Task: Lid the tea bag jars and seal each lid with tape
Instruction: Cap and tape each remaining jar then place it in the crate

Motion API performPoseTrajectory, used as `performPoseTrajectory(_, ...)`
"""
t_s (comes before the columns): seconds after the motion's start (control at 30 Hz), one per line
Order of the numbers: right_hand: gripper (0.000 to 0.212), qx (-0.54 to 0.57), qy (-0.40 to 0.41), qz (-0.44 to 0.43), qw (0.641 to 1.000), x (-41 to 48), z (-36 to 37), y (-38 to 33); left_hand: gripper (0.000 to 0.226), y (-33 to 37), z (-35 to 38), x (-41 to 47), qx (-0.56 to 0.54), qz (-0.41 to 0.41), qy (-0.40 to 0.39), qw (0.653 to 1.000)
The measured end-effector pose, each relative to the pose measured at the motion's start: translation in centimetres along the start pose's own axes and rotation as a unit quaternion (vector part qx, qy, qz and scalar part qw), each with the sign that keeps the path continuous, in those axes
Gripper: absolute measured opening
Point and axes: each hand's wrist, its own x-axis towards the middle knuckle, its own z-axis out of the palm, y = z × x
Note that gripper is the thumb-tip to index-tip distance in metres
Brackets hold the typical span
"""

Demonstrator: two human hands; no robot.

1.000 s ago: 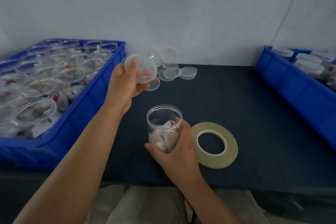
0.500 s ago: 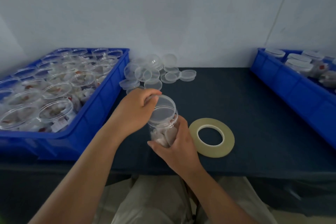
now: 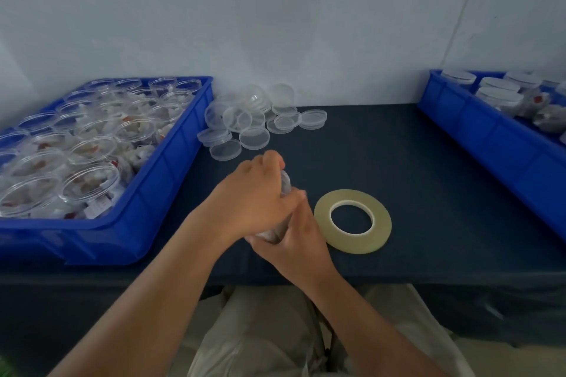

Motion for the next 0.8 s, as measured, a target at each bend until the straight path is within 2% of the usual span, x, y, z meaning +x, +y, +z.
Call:
performPoseTrajectory(0.1, 0.076, -0.032, 0.008, -0.036, 0.999, 0.2, 0.1, 0.1, 0.04, 0.5, 0.5, 0.3, 0.089, 0.047, -0.021, 0.995)
performPoseTrajectory(0.13, 0.073, -0.04, 0.007, -0.039, 0.998, 0.4, 0.0, 0.1, 0.041, 0.5, 0.7, 0.5, 0.102, 0.063, -0.023, 0.993)
performPoseTrajectory(0.23, 0.065, -0.061, 0.002, -0.048, 0.997, 0.8, 0.0, 0.2, 0.063, 0.3, 1.2, 0.7, 0.09, 0.092, -0.002, 0.992)
performPoseTrajectory(0.3, 0.064, -0.057, -0.001, -0.045, 0.997, 0.9, -0.1, 0.3, 0.062, -0.1, 1.6, 0.9, 0.095, 0.125, 0.029, 0.987)
performPoseTrajectory(0.43, 0.059, -0.018, -0.019, 0.003, 1.0, 1.1, -0.4, 0.4, 0.049, -1.5, 1.4, 1.2, 0.005, 0.226, 0.045, 0.973)
performPoseTrajectory(0.53, 0.072, 0.021, -0.025, 0.028, 0.999, 1.1, -0.7, 0.6, 0.031, -2.8, 0.8, 1.6, -0.087, 0.277, 0.03, 0.957)
performPoseTrajectory(0.6, 0.081, 0.037, -0.026, 0.044, 0.998, 1.1, -0.8, 0.6, 0.027, -3.0, 0.2, 1.8, -0.112, 0.268, 0.019, 0.957)
performPoseTrajectory(0.73, 0.083, 0.071, -0.007, 0.056, 0.996, 0.9, -0.8, 0.8, 0.067, -2.4, -0.5, 1.1, -0.026, 0.151, 0.039, 0.987)
performPoseTrajectory(0.8, 0.082, 0.068, -0.004, 0.047, 0.997, 0.9, -0.8, 0.7, 0.07, -2.2, -0.7, 0.2, -0.001, 0.093, -0.002, 0.996)
